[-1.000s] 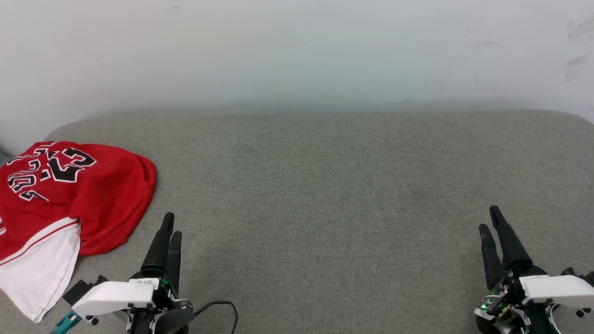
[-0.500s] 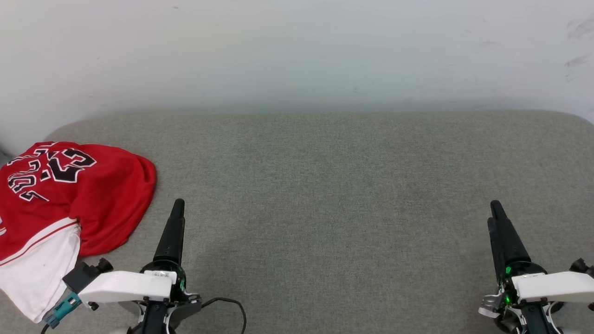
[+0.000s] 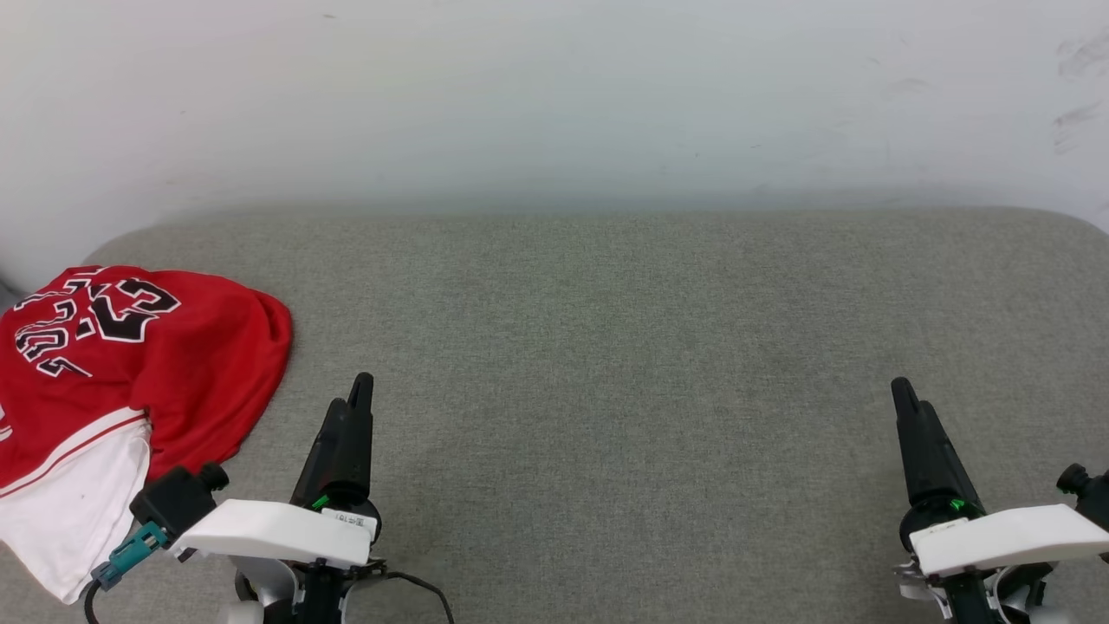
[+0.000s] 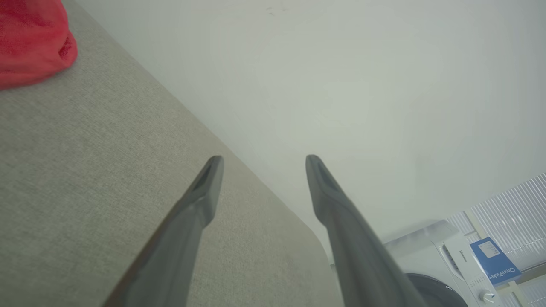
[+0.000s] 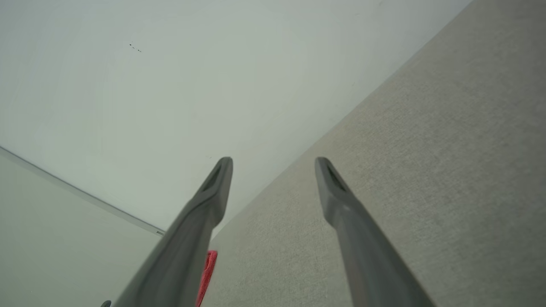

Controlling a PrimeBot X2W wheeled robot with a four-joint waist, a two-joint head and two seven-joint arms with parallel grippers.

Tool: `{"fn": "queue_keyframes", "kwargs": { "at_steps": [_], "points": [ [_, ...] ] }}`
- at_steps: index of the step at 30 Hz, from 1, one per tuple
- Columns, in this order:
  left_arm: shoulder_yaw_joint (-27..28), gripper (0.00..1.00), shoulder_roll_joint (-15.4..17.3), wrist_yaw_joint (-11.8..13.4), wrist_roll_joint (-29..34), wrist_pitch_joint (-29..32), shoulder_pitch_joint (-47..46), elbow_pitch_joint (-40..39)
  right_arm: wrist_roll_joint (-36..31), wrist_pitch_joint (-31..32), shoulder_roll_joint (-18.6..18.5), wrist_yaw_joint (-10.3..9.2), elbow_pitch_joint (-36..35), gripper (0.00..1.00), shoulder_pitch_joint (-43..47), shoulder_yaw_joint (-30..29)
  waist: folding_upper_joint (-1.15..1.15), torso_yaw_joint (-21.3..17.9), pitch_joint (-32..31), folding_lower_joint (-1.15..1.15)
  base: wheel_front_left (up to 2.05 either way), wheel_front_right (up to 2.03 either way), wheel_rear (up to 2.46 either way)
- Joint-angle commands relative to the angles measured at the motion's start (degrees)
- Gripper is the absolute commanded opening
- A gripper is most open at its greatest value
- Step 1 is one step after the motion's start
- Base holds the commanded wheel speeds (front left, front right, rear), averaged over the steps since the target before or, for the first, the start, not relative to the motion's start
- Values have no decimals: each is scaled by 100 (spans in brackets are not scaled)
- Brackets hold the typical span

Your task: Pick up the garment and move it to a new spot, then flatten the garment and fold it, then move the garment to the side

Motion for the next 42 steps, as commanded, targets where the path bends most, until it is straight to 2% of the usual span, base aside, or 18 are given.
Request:
{"fn": "queue_keyframes", "kwargs": {
  "at_steps": [1, 9, 18, 42],
  "points": [
    [-7, 100, 18, 0, 293, -66, -52, -84, -320, -45, -33, 1, -127, 100, -16, 10, 0, -1, -3, 0, 0, 0, 0],
    [-4, 100, 13, 28, 1326, -219, -5, -40, -1368, -36, 19, 1, -290, 100, 34, -10, 0, 0, -12, 0, 0, 0, 0],
    [-43, 100, 57, 83, 2250, -373, 20, -42, -2204, 41, 46, 0, -472, 100, 96, -44, 0, 8, -23, 0, 0, 0, 0],
    [-101, 100, 156, 246, 3878, -734, 158, -148, -4010, 217, 100, 0, -775, 100, 195, -109, 0, 40, -16, 0, 0, 0, 0]
  ]
}}
